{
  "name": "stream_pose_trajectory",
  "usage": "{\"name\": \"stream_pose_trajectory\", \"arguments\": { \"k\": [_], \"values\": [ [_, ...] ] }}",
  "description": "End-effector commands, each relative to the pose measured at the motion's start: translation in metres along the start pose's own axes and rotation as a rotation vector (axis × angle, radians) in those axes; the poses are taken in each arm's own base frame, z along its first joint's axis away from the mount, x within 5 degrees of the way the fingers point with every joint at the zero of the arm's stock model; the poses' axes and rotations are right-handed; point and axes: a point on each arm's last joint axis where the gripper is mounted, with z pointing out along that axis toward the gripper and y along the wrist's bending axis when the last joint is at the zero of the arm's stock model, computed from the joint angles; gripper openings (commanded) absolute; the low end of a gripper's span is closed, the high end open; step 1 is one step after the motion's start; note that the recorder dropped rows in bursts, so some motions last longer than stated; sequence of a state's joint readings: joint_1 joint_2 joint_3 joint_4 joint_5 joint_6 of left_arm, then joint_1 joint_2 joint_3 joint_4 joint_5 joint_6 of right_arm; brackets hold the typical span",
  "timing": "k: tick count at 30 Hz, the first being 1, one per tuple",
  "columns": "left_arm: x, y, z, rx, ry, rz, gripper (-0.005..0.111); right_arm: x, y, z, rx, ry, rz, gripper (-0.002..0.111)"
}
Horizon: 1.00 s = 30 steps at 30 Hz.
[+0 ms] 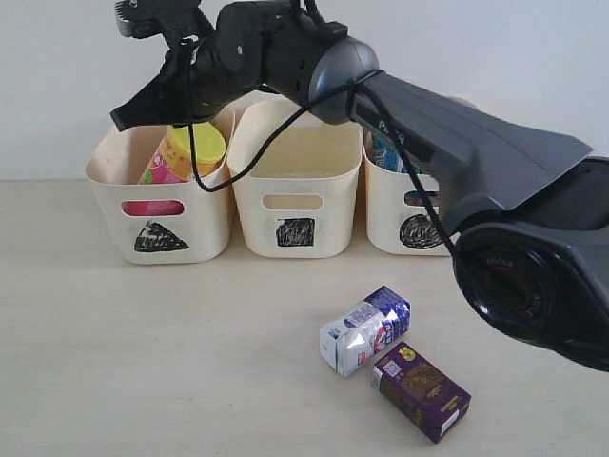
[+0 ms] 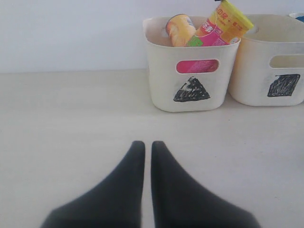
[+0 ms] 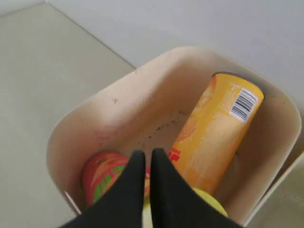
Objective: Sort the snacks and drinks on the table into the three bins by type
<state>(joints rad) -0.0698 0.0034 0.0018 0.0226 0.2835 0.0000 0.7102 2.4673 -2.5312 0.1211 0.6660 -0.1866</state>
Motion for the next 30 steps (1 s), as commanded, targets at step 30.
{"name": "stream_pose_trajectory", "arguments": {
  "k": [30],
  "values": [
    [-0.001, 0.000, 0.000, -0.002, -0.012, -0.012, 0.004, -0.022, 0.022, -0.106, -0.118, 0.387, -0.189, 0.000]
  ]
}}
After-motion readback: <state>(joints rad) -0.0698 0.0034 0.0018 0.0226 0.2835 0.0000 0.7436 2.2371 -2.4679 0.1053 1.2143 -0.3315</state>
